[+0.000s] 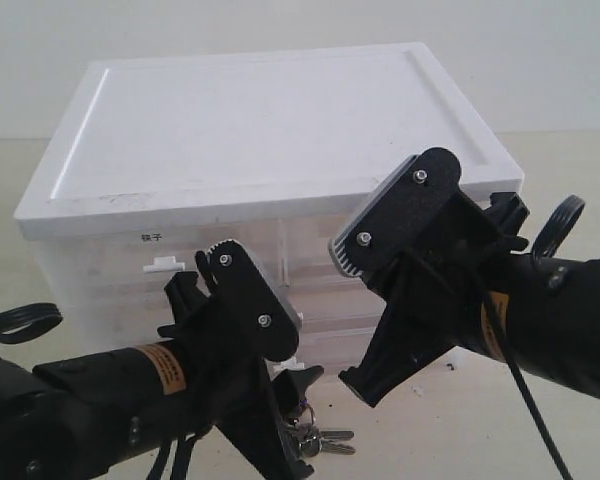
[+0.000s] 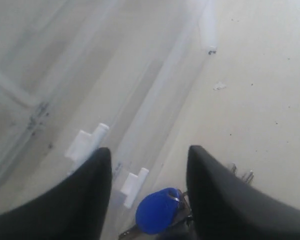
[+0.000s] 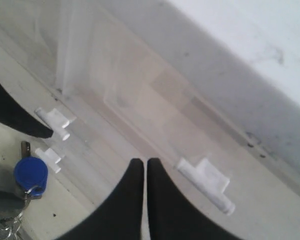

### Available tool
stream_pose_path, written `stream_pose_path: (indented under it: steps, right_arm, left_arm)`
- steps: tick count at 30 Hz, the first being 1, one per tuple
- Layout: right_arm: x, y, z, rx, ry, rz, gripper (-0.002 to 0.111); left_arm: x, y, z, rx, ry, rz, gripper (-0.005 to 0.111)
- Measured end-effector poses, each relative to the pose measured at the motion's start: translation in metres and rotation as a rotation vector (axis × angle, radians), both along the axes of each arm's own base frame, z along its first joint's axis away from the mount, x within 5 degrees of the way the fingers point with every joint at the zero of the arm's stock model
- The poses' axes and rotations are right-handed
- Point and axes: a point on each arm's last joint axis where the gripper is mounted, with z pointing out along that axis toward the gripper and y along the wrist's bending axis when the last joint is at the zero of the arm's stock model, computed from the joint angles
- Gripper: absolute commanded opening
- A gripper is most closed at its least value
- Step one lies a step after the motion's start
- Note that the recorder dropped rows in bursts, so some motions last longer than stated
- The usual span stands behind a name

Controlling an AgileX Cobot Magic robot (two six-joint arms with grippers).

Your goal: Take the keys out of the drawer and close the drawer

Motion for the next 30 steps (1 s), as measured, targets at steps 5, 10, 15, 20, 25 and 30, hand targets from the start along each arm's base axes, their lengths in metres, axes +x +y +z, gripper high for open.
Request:
stream_pose_path:
  steps: [5, 10, 15, 20, 25, 30]
  right_arm:
    - [-0.002, 0.002, -0.001, 0.006, 0.015, 0.020, 0.000]
    - [-0.005, 0.002, 0.003, 0.028, 0.022, 0.049, 0.000]
    - [-0.009, -0.001, 0.016, 0.073, -0.003, 0.065, 0.000]
    - [-0.013, -0.003, 0.024, 0.104, -0.012, 0.084, 0.000]
    - [-0.013, -0.003, 0.024, 0.103, -0.012, 0.086, 0.000]
    - [-0.014, -0.004, 0.025, 0.107, -0.017, 0.088, 0.000]
  left_arm:
    - [-0.002, 0.002, 0.006, 0.005, 0.016, -0.009, 0.005]
    - [0.000, 0.022, 0.004, -0.004, -0.026, 0.091, 0.004]
    - [0.013, 0.048, 0.002, 0.002, -0.078, 0.298, 0.004]
    - [0.019, 0.056, 0.004, 0.003, -0.098, 0.356, 0.004]
    - [0.018, 0.056, 0.006, -0.002, -0.093, 0.355, 0.004]
    - [0.013, 0.058, 0.021, -0.060, -0.072, 0.335, 0.004]
